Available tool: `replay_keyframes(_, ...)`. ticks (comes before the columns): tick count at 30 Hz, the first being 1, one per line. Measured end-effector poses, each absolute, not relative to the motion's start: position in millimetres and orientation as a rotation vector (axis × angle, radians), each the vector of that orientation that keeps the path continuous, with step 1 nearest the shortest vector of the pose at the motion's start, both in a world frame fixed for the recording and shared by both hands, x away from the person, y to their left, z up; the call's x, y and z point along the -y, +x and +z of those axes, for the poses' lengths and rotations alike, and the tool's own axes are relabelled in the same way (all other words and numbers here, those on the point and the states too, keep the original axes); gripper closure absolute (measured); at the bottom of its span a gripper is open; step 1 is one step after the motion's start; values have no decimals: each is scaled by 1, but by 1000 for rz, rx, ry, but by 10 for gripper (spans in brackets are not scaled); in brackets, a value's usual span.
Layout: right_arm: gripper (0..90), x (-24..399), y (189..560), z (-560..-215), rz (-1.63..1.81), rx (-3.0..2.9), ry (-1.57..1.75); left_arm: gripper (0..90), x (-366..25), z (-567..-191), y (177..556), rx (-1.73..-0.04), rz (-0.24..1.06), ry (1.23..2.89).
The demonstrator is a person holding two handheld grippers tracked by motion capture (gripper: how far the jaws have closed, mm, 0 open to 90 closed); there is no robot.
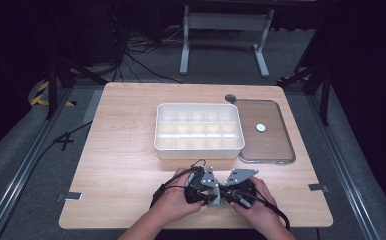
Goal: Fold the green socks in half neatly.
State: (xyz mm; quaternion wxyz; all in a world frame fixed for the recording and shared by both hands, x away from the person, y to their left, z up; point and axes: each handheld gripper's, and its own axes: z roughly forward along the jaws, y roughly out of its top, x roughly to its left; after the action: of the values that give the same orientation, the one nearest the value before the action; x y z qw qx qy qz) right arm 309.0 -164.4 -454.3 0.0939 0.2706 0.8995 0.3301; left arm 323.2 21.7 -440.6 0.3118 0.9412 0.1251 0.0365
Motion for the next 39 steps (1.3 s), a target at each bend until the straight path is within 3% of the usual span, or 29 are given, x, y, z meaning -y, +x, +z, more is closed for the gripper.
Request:
replay_keyframes(7, 743, 191, 313, -438, 1090, -2637, 881, 628, -22, -441, 325, -347, 79, 2486)
replay_keyframes(12, 874, 211, 320, -438, 1008, -2676, 971, 627, -22, -440, 325, -339, 72, 2490)
replay_keyframes(25, 891, 179, 311, -455, 1015, -2807, 838, 616, -13, -440, 323, -286, 71, 2478)
replay_keyframes(39, 868, 188, 317, -464, 1105, -2821, 953, 593, 0, -443, 321, -244, 98, 2511)
